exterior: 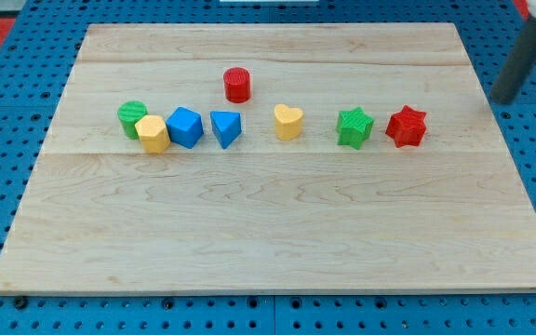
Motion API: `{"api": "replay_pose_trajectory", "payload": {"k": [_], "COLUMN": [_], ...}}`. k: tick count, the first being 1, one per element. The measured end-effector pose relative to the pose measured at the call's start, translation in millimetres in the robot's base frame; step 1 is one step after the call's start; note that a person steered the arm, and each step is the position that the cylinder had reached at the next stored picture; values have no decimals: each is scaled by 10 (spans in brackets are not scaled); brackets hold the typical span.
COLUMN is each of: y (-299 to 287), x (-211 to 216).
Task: Slide the red star closer to the red circle
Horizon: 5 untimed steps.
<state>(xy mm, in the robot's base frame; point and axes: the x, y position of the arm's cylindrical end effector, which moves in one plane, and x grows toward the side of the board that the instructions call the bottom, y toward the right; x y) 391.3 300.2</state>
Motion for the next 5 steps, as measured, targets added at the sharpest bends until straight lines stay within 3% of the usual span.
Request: {"api": "replay_pose_trajectory", "payload": {"k": [3, 4, 5], "y": [-162, -867, -1225], "x": [527, 576, -222]}}
